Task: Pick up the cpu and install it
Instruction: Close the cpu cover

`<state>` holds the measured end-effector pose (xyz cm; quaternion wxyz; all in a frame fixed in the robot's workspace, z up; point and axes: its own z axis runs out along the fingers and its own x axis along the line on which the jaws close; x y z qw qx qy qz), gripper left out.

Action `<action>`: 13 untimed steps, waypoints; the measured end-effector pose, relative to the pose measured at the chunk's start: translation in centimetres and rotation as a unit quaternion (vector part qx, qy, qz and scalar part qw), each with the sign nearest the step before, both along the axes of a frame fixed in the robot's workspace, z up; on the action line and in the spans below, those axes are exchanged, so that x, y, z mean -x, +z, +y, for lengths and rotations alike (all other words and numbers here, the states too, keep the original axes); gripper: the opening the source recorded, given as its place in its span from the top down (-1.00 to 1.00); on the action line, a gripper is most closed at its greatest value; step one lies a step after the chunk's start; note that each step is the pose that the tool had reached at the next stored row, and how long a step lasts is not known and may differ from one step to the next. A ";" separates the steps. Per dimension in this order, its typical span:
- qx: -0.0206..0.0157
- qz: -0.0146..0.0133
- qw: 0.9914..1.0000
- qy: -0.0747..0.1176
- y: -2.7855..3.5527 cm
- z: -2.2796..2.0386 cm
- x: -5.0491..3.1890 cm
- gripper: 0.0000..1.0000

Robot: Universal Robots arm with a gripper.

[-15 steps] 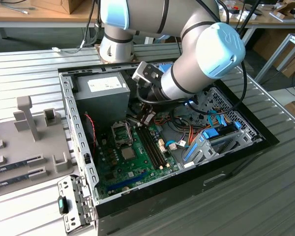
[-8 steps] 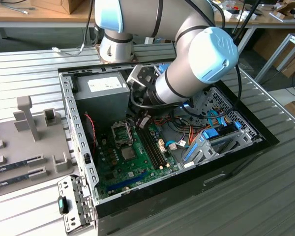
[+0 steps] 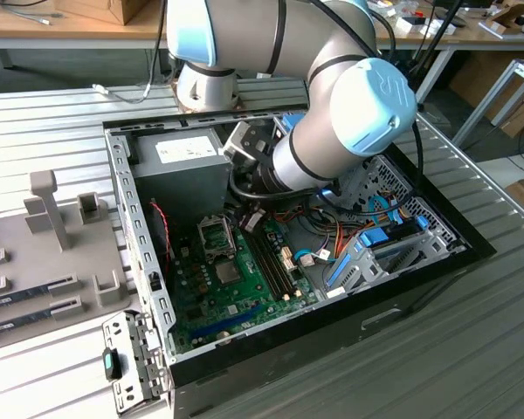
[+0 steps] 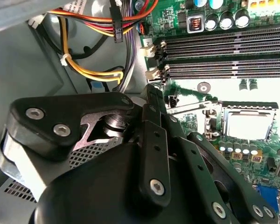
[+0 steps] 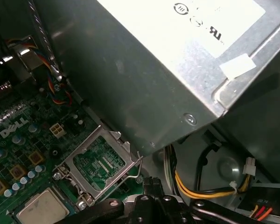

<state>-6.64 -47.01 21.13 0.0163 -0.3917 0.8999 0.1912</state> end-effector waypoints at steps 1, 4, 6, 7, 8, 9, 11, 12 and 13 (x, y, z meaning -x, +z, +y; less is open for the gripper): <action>0.000 0.000 1.000 0.000 -0.10 0.00 0.02 0.79; 0.000 0.000 1.000 0.000 -0.46 0.20 0.07 0.79; -0.001 0.000 1.000 0.000 -0.72 0.34 0.22 0.79; -0.001 0.000 1.000 0.000 -0.83 0.38 0.28 0.79; -0.001 0.000 1.000 0.000 -0.93 0.40 0.35 0.79; -0.001 0.000 1.000 0.000 -1.05 0.41 0.49 0.79; -0.002 0.000 1.000 0.000 -1.10 0.39 0.65 0.79; -0.002 0.000 1.000 0.000 -1.11 0.31 0.69 0.79; -0.003 0.000 1.000 0.000 -1.11 0.25 0.72 0.79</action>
